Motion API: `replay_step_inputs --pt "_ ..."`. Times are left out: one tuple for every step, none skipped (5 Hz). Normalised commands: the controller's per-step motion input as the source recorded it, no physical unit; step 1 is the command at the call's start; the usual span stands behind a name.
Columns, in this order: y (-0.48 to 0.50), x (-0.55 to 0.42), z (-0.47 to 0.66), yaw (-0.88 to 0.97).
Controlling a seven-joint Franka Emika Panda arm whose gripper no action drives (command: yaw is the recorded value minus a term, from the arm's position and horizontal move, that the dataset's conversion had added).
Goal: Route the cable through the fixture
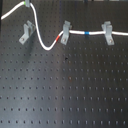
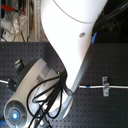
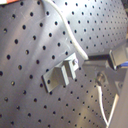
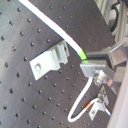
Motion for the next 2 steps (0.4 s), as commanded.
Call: replay_step_inputs --pt "0.044 -0.179 0.07 0.38" --pt "0.007 -0.080 0.27 0.02"
